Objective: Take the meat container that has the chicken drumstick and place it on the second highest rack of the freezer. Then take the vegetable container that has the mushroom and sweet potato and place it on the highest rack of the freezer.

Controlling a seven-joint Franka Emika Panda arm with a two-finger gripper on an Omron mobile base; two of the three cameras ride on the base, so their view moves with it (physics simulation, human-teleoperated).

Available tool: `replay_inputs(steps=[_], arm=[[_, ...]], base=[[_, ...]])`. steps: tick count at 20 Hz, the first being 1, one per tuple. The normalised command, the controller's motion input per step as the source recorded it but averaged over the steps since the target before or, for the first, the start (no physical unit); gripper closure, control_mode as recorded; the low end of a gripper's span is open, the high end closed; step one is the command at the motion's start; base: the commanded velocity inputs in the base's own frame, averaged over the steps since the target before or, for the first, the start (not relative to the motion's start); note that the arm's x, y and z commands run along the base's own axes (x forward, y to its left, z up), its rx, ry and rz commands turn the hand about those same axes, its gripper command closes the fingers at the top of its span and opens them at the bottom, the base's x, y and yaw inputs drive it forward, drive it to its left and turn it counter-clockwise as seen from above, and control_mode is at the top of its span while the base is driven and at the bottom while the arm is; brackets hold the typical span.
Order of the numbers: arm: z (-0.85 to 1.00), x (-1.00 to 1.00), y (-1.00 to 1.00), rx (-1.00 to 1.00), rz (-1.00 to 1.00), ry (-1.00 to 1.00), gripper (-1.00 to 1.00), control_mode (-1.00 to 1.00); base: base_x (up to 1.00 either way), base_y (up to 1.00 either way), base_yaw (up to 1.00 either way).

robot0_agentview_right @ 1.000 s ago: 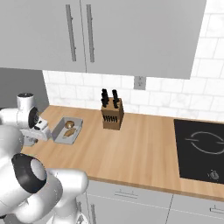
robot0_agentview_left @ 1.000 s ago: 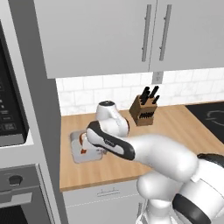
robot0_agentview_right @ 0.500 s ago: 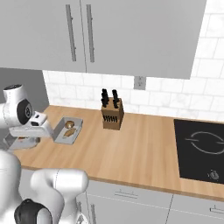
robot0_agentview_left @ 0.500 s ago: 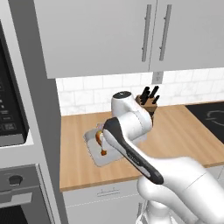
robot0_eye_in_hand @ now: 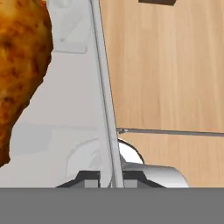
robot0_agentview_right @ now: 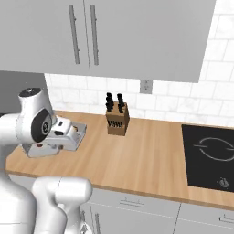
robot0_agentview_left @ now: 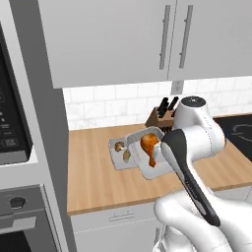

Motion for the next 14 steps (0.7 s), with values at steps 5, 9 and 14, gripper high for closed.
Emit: replay_inputs(steps=[5,9,14], arm=[[0.50,-0.04,-0.70,0.13,0.00,-0.04,1.00,-1.00],[0.03,-0.38,-0.21,0.13,0.00,-0.07,1.00,-1.00],[0.19,-0.65,-0.06,0.01,0.00,-0.14,1.00,-1.00]], base=[[0.00,0.00,0.00],[0.00,0.00,0.00],[0.00,0.00,0.00]])
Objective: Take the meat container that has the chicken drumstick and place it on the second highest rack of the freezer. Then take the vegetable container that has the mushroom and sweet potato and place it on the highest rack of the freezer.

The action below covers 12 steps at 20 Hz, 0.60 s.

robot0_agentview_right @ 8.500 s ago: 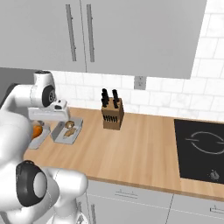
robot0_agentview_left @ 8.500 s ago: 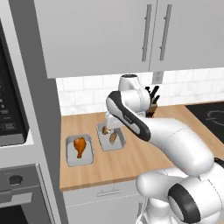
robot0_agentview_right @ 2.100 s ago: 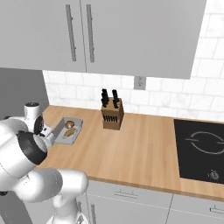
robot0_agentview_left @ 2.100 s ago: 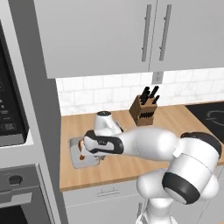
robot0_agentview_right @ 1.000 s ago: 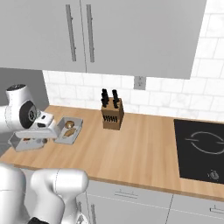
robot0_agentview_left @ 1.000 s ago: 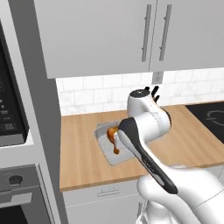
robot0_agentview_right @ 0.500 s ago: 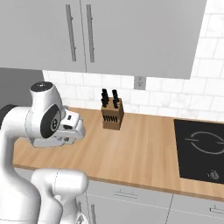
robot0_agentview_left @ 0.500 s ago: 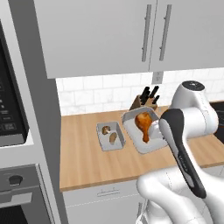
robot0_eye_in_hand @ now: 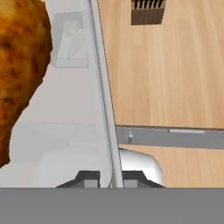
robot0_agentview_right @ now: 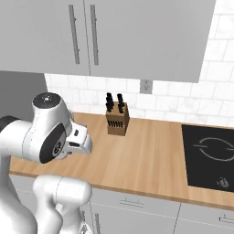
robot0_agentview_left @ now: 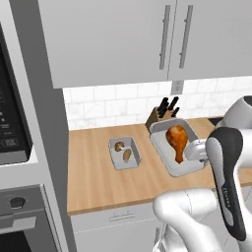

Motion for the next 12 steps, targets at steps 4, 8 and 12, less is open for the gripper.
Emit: replay_inputs(steps=[4,8,12], arm=[[0.21,-0.34,-0.06,0.00,0.00,-0.09,1.00,-1.00],[0.04,-0.05,-0.01,0.00,0.00,-0.03,1.00,-1.00],[0.00,0.00,0.00,0.00,0.00,0.00,1.00,-1.00]], base=[[0.00,0.00,0.00],[0.00,0.00,0.00],[0.00,0.00,0.00]])
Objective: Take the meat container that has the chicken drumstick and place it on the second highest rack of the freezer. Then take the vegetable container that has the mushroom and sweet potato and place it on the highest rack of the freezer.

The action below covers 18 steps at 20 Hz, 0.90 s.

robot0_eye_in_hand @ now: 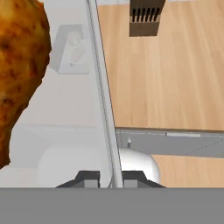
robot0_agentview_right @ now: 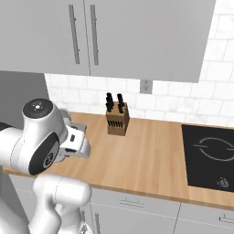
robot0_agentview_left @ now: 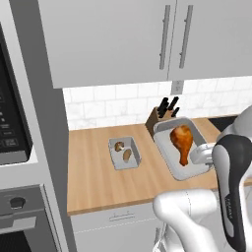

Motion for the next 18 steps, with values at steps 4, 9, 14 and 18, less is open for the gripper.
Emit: replay_inputs(steps=[4,9,14,18], arm=[[0.00,0.00,0.00,0.00,0.00,0.00,1.00,-1.00],[0.00,0.00,0.00,0.00,0.00,0.00,1.00,1.00],[0.00,0.00,0.00,0.00,0.00,0.00,1.00,1.00],[0.00,0.00,0.00,0.00,0.00,0.00,1.00,1.00]], base=[[0.00,0.00,0.00],[-0.77,0.00,0.00],[-1.00,0.15,0.05],[-0.91,0.73,0.49]])
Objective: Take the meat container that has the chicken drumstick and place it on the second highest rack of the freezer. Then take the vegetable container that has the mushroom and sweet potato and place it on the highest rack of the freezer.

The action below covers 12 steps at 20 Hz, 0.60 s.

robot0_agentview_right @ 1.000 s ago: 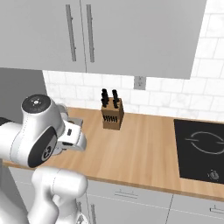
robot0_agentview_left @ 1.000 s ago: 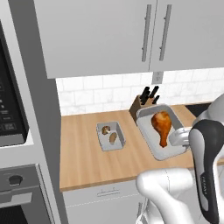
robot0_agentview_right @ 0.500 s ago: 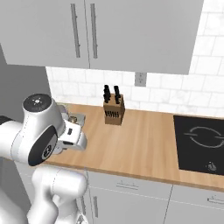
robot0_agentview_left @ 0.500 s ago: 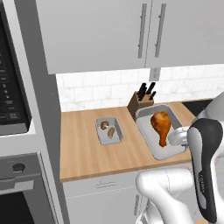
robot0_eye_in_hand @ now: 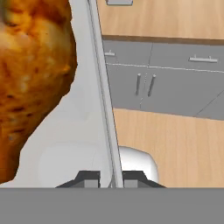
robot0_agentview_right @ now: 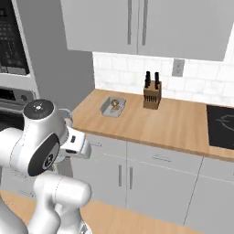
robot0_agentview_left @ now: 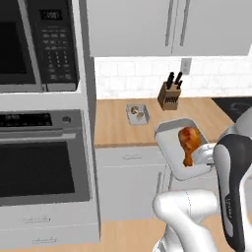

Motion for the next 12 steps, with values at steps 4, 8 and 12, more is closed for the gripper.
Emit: replay_inputs(steps=[4,8,12], arm=[[0.00,0.00,0.00,0.00,0.00,0.00,1.00,1.00],[0.00,0.00,0.00,0.00,0.00,0.00,1.00,1.00],[0.00,0.00,0.00,0.00,0.00,0.00,1.00,1.00]], base=[[-0.33,0.93,0.83],[-0.16,1.00,0.72],[0.44,1.00,0.47]])
